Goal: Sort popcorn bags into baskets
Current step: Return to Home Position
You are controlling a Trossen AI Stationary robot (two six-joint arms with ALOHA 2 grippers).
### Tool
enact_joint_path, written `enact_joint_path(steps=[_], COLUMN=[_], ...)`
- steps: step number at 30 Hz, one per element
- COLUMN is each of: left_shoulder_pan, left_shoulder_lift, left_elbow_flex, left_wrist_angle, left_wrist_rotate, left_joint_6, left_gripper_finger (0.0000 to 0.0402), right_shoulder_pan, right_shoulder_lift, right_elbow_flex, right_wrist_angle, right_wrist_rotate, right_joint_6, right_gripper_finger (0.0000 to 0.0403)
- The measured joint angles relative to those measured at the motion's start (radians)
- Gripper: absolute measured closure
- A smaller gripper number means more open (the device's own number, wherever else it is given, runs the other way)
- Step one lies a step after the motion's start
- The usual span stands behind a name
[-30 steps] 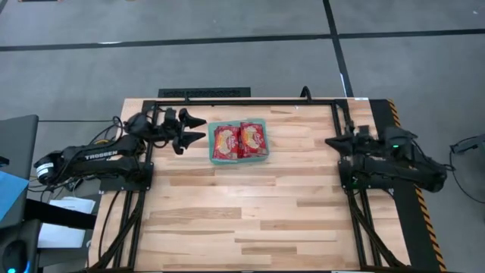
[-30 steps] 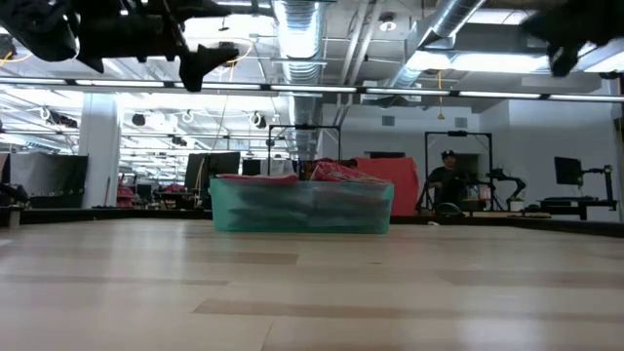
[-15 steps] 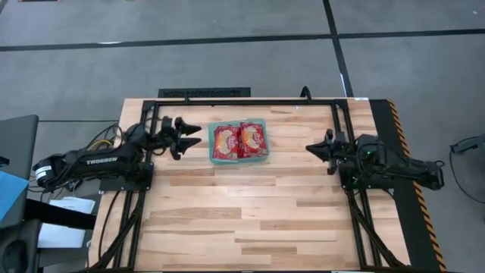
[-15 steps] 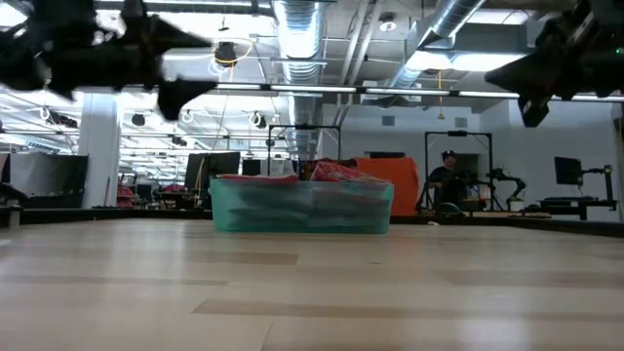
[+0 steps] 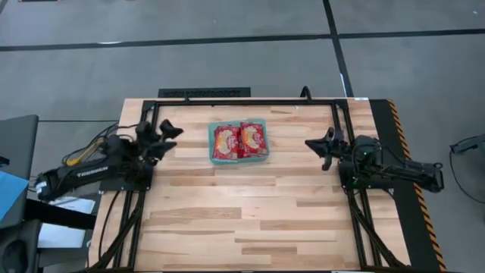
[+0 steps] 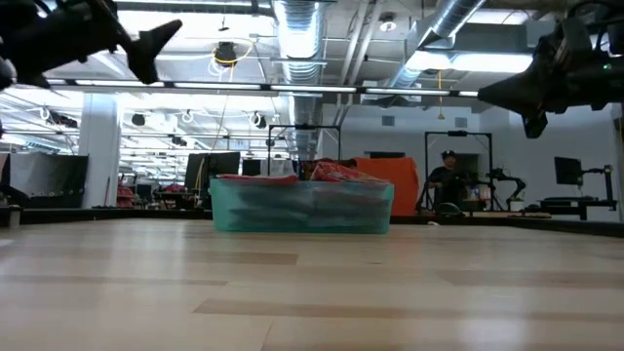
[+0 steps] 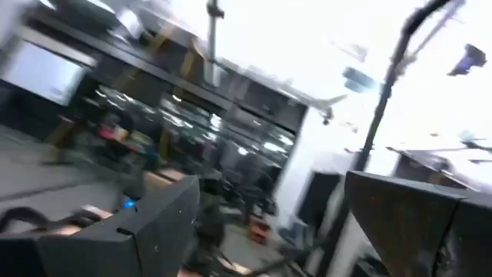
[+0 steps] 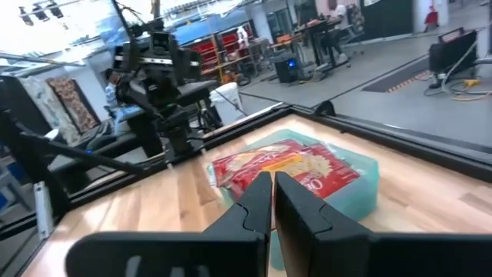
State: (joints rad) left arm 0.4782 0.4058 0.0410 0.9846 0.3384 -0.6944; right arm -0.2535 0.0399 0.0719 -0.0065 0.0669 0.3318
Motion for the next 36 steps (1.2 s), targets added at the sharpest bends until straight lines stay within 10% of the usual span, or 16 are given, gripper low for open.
enact_joint_path(steps=[10,19,36], left_shoulder_pan=[-0.071,-0.198,-0.268], left_shoulder_lift=[-0.407,-0.401,-0.401], left_elbow_flex=[-0.003,-0.026,-0.024], left_wrist_angle=[-0.818,-0.878,-0.932], left_wrist_rotate=[-0.382,-0.679,-0.684], left_joint_6=[0.165,0.322,0.347], left_gripper_finger=[0.0086,0.0086,0.0086], right_shoulder_pan=[-0.009,-0.008,-0.006], right_shoulder_lift=[0.0,0.001,0.001], right_elbow_flex=[0.0,0.002,0.003], right_wrist_angle=[-0.029,-0.146,-0.161], right_wrist_rotate=[-0.007,-0.013,-0.018], right_joint_6=[0.001,-0.044,-0.037], right_gripper_finger=[0.0361,0.0361,0.0361])
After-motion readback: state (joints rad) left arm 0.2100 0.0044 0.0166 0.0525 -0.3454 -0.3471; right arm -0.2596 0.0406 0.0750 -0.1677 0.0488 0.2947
